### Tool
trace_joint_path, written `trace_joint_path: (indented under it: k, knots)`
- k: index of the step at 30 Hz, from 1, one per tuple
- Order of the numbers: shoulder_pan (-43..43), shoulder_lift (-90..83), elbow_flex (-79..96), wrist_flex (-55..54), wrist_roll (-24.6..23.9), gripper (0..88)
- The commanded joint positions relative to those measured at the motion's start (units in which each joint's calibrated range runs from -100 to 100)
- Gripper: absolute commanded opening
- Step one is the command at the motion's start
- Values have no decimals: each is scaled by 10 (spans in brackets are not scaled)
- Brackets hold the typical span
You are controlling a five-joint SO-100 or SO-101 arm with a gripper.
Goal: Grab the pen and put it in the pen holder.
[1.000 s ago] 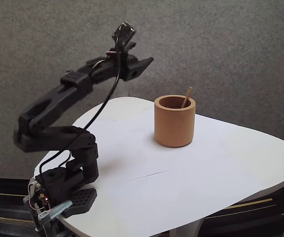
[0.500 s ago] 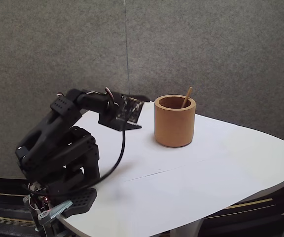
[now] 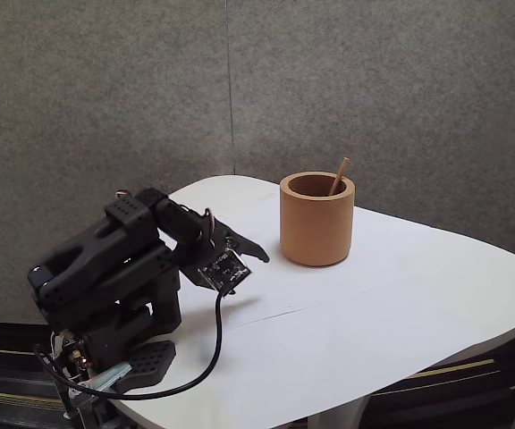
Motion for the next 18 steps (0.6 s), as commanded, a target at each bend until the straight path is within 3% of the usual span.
trace_joint_path:
  k: [1, 18]
  knots:
    - [3, -2, 12, 1, -2, 330]
    - [2, -2, 13, -1, 2, 330]
